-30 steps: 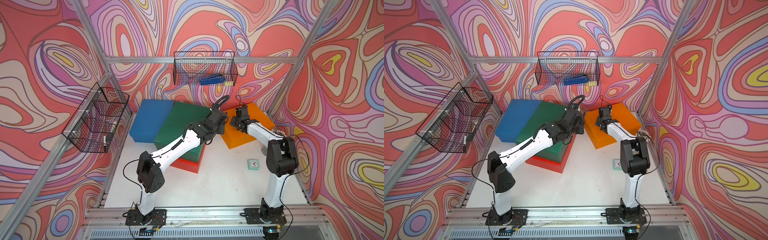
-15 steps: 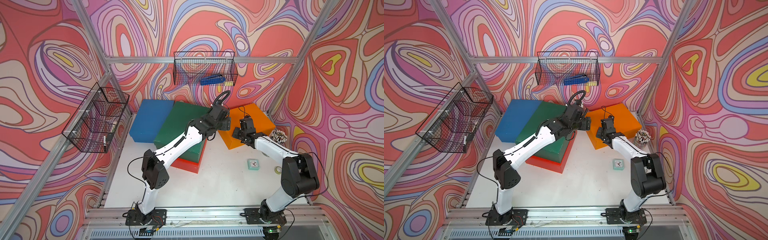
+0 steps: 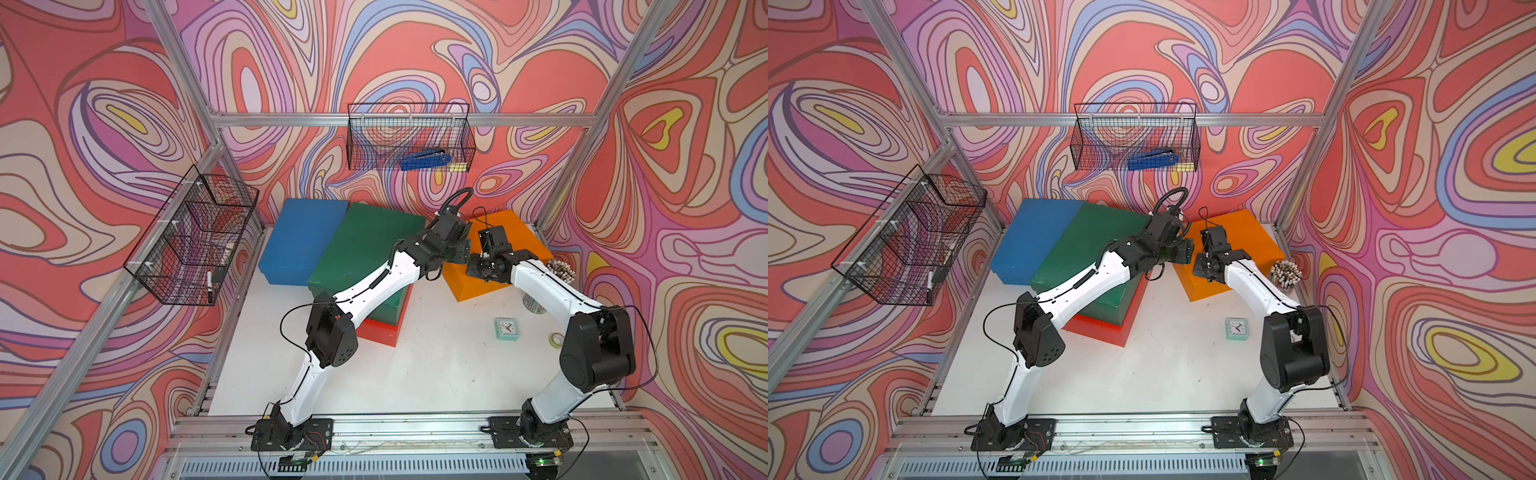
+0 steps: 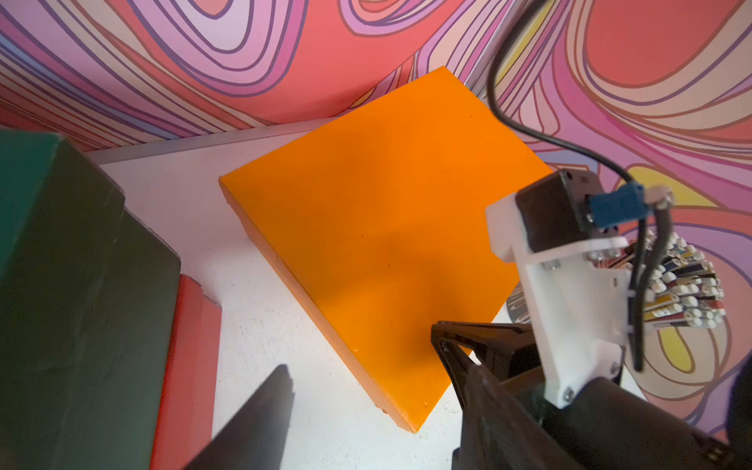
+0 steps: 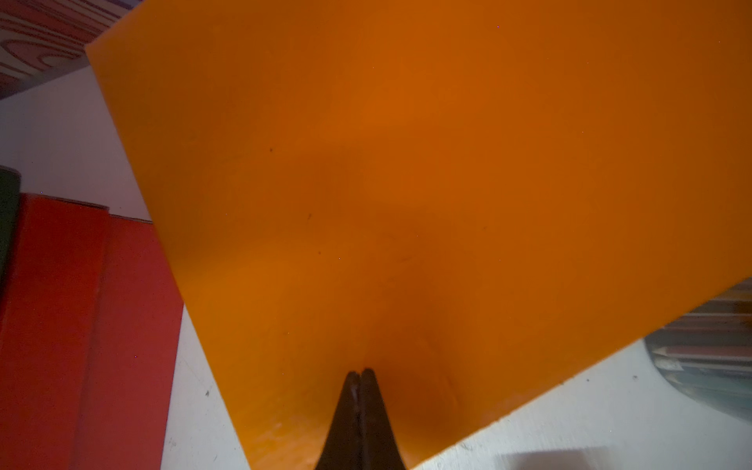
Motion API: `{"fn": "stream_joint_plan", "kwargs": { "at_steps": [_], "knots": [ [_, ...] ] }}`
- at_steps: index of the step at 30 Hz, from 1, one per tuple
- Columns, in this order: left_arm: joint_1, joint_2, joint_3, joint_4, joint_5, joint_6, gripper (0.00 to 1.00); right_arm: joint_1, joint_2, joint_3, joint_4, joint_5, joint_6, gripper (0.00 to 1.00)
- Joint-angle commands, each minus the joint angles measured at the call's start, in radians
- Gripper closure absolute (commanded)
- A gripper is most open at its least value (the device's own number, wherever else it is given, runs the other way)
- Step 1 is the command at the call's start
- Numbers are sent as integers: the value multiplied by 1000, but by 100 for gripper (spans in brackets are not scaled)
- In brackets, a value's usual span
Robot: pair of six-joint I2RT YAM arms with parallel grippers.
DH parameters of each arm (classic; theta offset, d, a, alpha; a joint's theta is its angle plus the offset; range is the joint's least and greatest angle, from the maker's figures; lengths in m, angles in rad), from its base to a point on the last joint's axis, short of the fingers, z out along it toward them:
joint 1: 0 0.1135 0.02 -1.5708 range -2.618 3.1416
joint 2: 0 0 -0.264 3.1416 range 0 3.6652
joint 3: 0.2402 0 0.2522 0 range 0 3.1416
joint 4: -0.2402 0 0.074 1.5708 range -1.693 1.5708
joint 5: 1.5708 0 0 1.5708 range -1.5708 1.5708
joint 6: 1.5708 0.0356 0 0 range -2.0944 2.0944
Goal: Stack the shoeboxes
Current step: Pick up the shoebox from the center of the board.
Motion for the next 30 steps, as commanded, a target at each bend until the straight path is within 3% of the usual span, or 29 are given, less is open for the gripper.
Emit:
{"fn": "stream_joint_plan", "kwargs": {
  "at_steps": [1, 3, 5, 10, 20, 30],
  "knots": [
    [3, -24, -4, 54, -18, 20, 76, -13, 65, 122, -55, -17, -41, 100],
    [4, -26, -16, 58, -20, 16, 94, -23, 142, 203, -47, -28, -54, 100],
    [5, -31, -29, 48, -34, 11, 100, -29, 217, 284, -42, -43, -62, 100],
    [6, -87, -111, 43, -71, -6, 100, -33, 391, 454, 15, -24, -76, 100],
    [8, -218, -250, 51, -72, -17, 100, -43, 480, 460, 376, -62, -98, 100],
    [9, -255, -284, 26, -83, -17, 100, -67, 705, 719, 411, -22, -135, 100]
  ]
}}
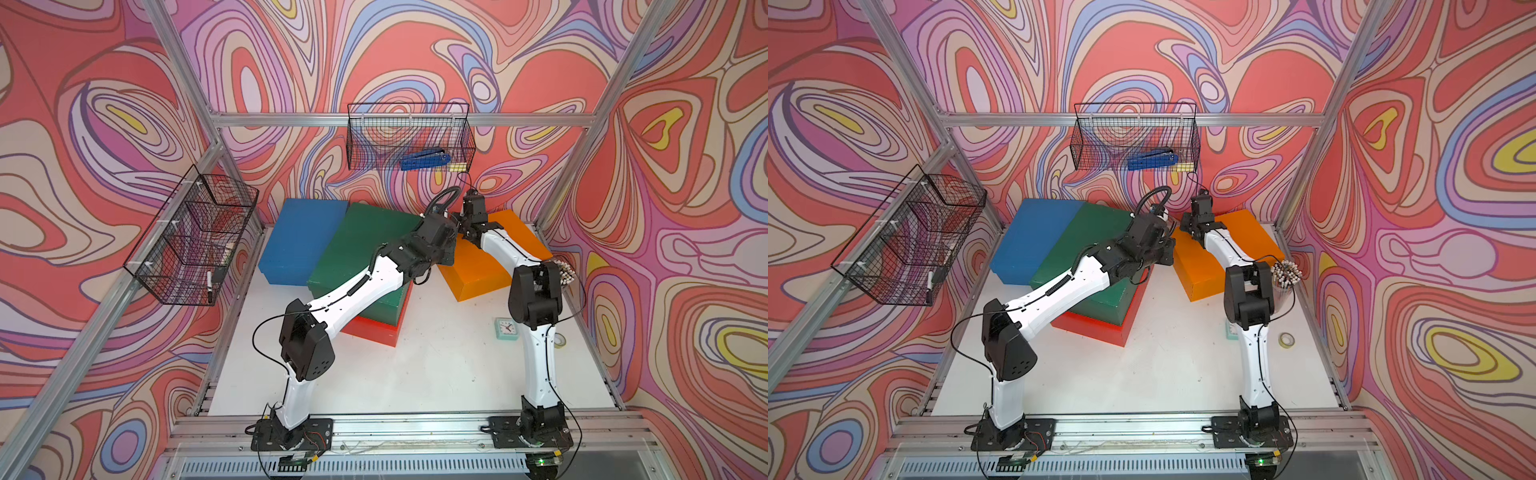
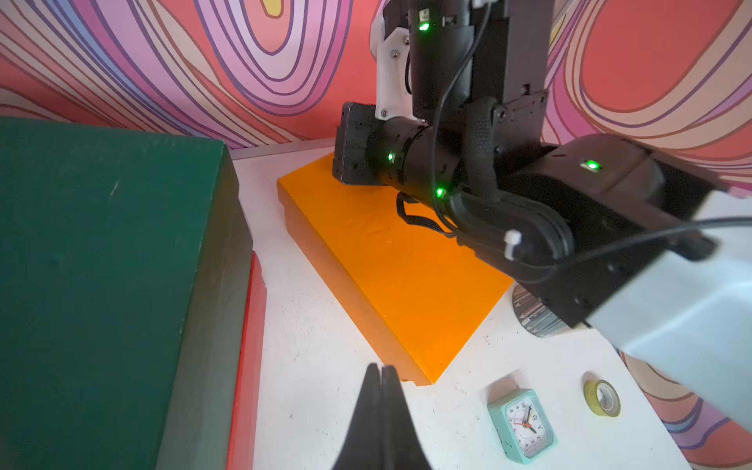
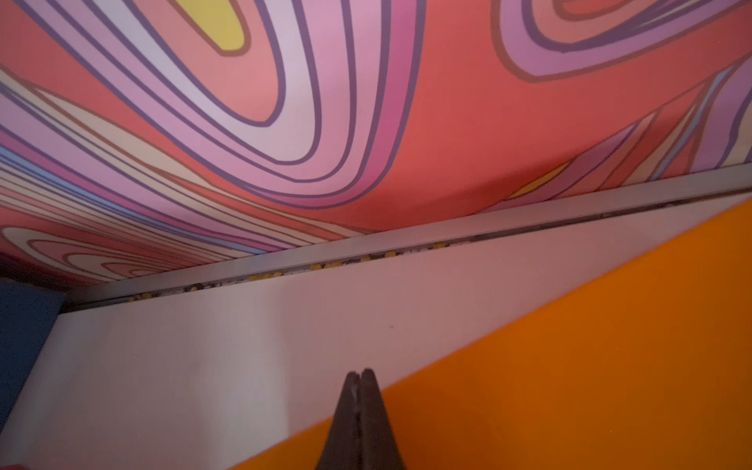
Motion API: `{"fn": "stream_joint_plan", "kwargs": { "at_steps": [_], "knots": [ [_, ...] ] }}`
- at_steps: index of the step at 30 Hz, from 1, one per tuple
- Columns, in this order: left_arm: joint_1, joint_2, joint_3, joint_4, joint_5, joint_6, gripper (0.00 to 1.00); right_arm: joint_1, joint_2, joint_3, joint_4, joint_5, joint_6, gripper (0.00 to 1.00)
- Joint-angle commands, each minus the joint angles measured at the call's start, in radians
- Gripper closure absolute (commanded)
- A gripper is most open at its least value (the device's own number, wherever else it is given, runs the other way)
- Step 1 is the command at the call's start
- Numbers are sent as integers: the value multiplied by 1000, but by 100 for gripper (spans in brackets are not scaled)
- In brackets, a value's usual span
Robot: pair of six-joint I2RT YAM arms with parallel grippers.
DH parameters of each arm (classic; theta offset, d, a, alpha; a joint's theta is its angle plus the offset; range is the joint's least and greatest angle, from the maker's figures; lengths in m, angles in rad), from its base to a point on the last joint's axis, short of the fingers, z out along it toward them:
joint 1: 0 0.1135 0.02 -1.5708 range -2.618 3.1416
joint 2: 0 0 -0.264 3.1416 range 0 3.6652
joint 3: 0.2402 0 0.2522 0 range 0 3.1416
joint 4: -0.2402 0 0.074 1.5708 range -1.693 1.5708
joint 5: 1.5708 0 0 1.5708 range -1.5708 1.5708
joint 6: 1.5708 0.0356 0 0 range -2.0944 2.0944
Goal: Stack the shoeboxes
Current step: Pick up the shoebox from the center of the board.
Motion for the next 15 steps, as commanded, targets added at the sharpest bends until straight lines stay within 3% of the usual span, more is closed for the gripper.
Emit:
{"fn": "stream_joint_plan", "kwargs": {
  "at_steps": [1, 6, 15],
  "knots": [
    [10, -38, -31, -14, -24, -8, 100, -15, 74, 91, 21, 5, -22, 100],
    [16, -41, -43, -21, -26, -20, 100, -16, 170, 247, -84, -90, -17, 100],
    [29, -41, -45, -29, 5, -42, 85, -16, 35, 55, -207, -136, -20, 100]
  ]
}}
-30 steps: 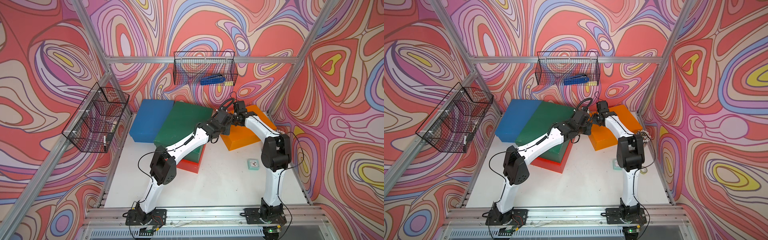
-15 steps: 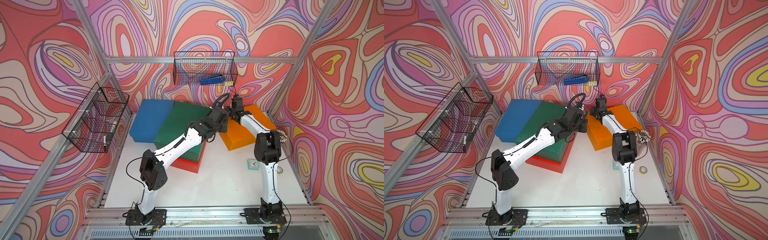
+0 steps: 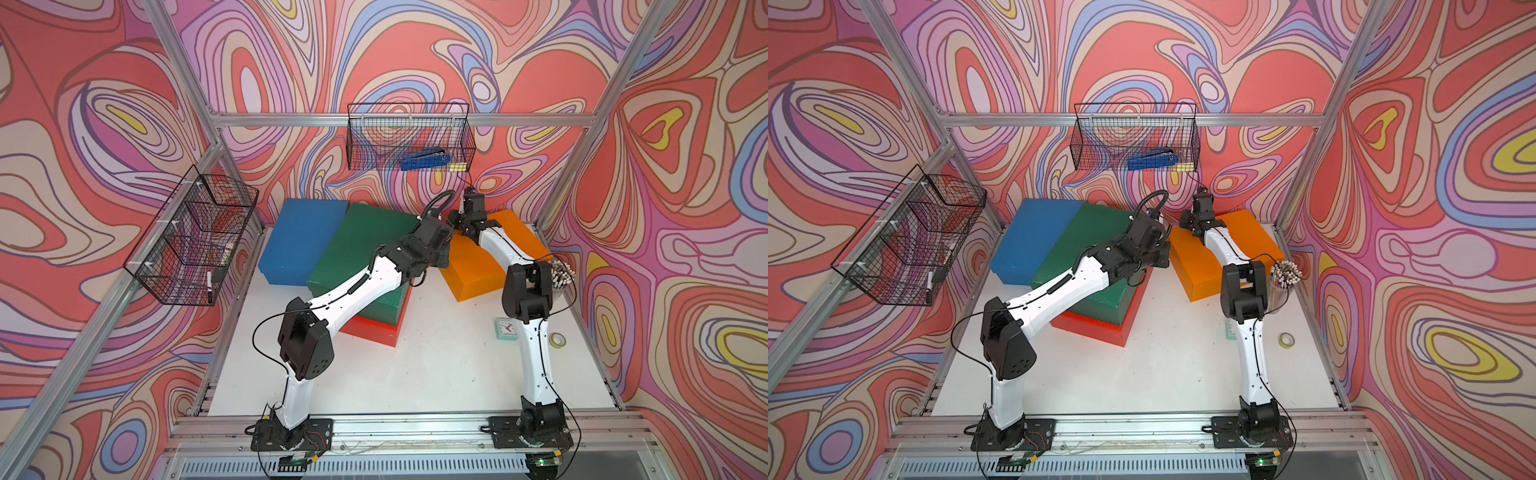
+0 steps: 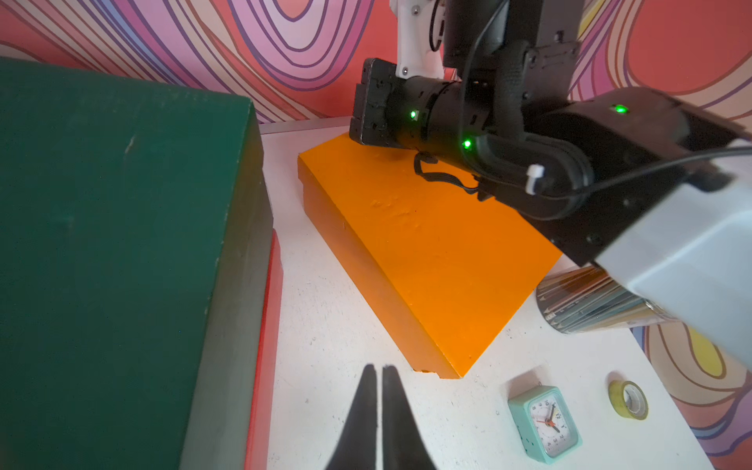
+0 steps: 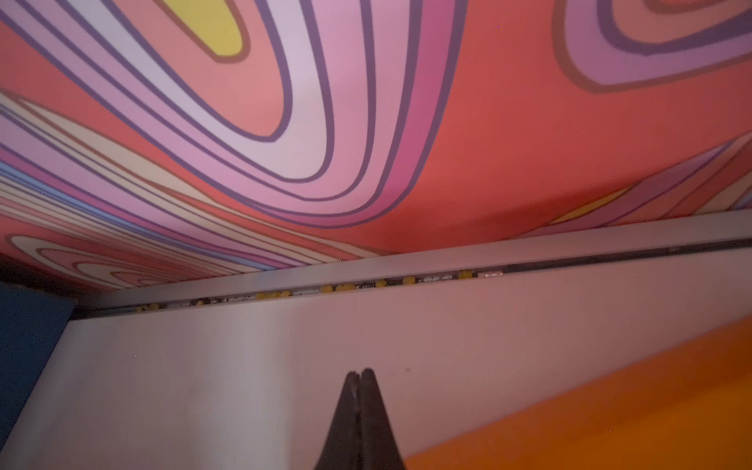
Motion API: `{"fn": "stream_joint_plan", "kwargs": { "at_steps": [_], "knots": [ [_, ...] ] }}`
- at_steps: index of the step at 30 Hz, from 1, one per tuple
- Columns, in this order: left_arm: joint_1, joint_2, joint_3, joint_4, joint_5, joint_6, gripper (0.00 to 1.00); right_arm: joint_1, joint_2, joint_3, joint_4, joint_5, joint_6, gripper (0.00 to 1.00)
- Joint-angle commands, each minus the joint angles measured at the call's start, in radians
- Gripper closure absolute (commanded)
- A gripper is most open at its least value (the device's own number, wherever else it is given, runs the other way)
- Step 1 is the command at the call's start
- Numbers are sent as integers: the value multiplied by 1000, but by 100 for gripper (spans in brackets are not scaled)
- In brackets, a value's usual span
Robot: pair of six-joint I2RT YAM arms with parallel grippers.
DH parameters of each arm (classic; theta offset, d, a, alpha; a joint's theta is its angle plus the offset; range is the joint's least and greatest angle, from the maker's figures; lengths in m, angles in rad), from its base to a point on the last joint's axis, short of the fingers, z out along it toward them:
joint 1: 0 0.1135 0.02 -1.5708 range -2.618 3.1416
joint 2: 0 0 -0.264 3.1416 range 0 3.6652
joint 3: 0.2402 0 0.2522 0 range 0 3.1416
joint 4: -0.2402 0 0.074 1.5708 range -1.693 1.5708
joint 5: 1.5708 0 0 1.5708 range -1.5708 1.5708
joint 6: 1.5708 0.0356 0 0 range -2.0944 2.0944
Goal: Stack the shoeboxes
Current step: Pick up the shoebox from the center of the board.
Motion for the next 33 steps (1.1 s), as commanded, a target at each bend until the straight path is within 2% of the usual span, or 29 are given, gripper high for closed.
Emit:
{"fn": "stream_joint_plan", "kwargs": {
  "at_steps": [1, 7, 11, 18, 20, 23, 26, 29, 33],
  "knots": [
    [7, -42, -4, -23, 5, -17, 84, -1, -53, -76, -172, -44, -6, 100],
    [6, -60, -17, -19, 5, -17, 83, 0, -92, -146, -267, -114, 10, 100],
    [6, -85, -49, -12, 3, -23, 83, -1, -95, -145, -325, -114, -11, 100],
    [7, -91, -60, 0, -10, -19, 80, 7, -203, -294, -286, -197, -36, 100],
    [7, -74, -35, -6, 0, -16, 69, 14, -243, -348, -275, -203, -51, 100],
    [7, -34, 14, -17, 19, -10, 41, 18, -300, -420, -239, -225, -67, 100],
    [8, 27, 85, -23, 32, 7, 23, 18, -368, -475, -195, -259, -65, 100],
    [7, 114, 194, -55, 27, 30, 13, 18, -447, -499, -189, -290, -50, 100],
    [12, 217, 332, -118, 24, 39, 9, 18, -584, -547, -216, -268, -7, 100]
  ]
}}
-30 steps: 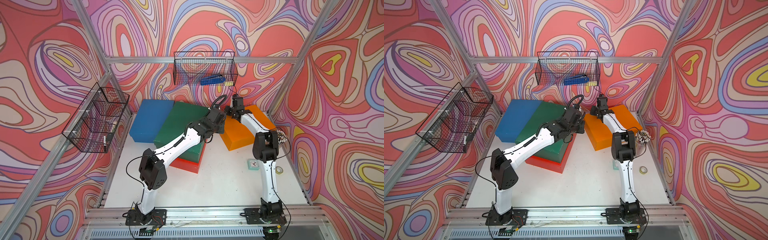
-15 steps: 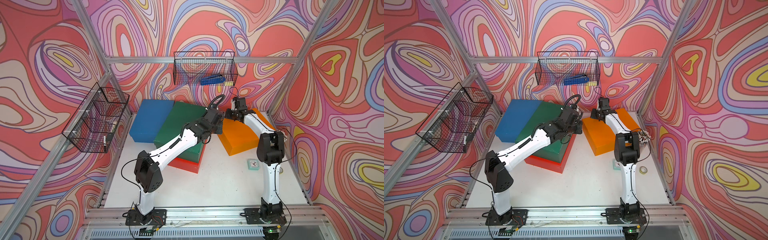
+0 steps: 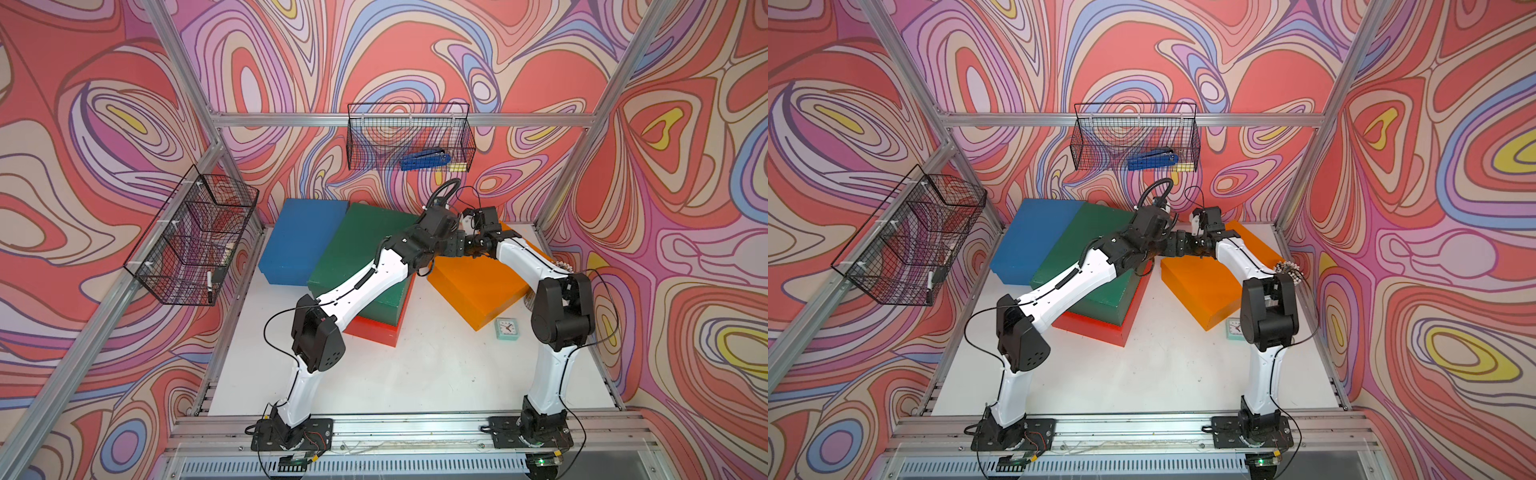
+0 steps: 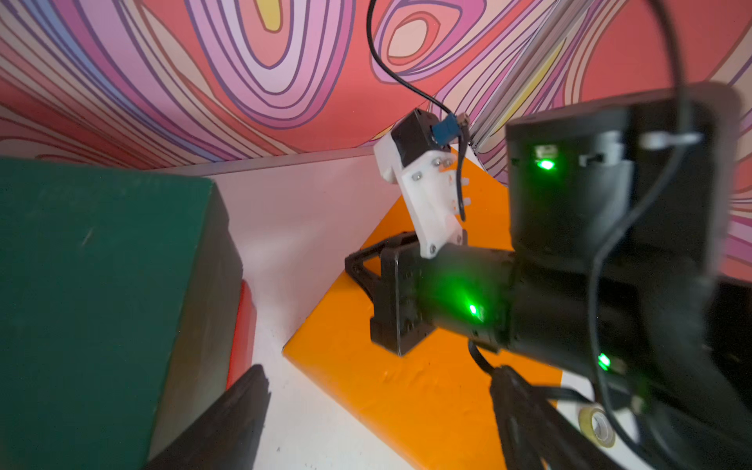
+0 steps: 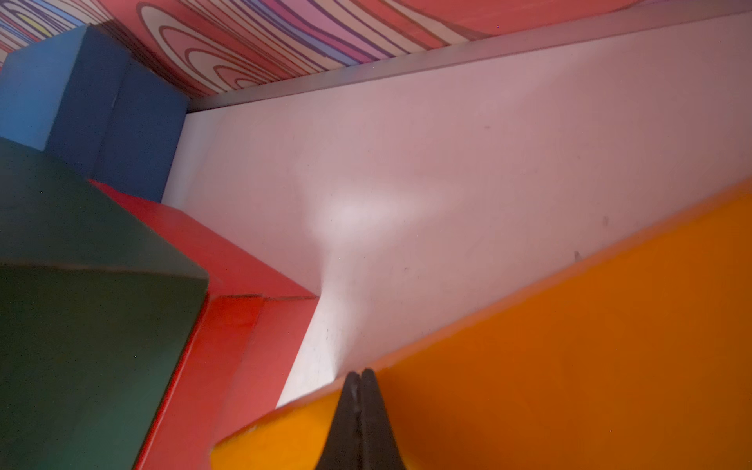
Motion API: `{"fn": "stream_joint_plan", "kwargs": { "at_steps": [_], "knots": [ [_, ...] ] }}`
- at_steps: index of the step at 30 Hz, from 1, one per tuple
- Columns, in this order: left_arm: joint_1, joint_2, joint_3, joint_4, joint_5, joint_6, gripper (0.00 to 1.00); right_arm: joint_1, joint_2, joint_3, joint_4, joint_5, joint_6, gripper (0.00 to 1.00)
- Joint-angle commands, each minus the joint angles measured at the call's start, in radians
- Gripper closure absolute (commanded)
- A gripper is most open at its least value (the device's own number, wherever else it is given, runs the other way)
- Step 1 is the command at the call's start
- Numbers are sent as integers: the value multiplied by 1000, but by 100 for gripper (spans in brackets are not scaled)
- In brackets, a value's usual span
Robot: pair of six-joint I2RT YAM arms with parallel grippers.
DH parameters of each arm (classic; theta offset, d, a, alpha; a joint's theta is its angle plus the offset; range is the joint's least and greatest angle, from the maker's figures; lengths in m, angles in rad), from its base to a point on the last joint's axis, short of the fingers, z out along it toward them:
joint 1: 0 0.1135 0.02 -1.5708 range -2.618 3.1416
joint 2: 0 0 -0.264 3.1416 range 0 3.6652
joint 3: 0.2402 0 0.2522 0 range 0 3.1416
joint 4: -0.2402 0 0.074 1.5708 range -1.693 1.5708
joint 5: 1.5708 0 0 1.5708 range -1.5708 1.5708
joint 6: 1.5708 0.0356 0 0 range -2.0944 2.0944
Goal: Stack the shoeboxes
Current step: Pick up the shoebox from the center of the board.
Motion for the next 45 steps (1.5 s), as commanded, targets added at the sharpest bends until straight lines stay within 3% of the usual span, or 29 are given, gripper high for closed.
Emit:
{"fn": "stream_joint_plan", "kwargs": {
  "at_steps": [1, 6, 8, 10, 12, 15, 20, 25, 31, 36, 41, 45],
  "knots": [
    [12, 77, 83, -79, 10, 21, 8, 2, -157, -40, -59, 21, 46, 100],
    [25, 150, 151, -67, 60, 15, 0, 0, -356, -164, -186, 191, 114, 100],
    [26, 180, 190, -76, 76, 24, 0, -6, -411, -220, -224, 224, 123, 79],
    [30, 203, 208, -70, 90, 46, 0, -17, -467, -288, -237, 241, 141, 38],
    [33, 213, 207, -62, 99, 62, 0, -32, -519, -353, -235, 262, 154, 25],
    [38, 219, 189, -52, 88, 55, 0, -63, -581, -426, -234, 295, 165, 17],
    [61, 183, 90, 34, 89, 13, 0, -146, -600, -481, -226, 248, 174, 15],
    [93, 187, 91, 73, 114, 14, 0, -195, -605, -531, -188, 195, 183, 14],
    [122, 142, 79, 114, 193, 2, 3, -226, -567, -541, -202, 248, 157, 14],
    [112, 88, 83, 128, 339, -36, 8, -226, -516, -538, -163, 221, 165, 17],
    [84, 34, 49, 136, 317, -14, 8, -226, -492, -528, -123, 175, 201, 18],
    [85, 80, 111, 102, 301, 10, 7, -226, -523, -539, -125, 165, 216, 13]
  ]
}}
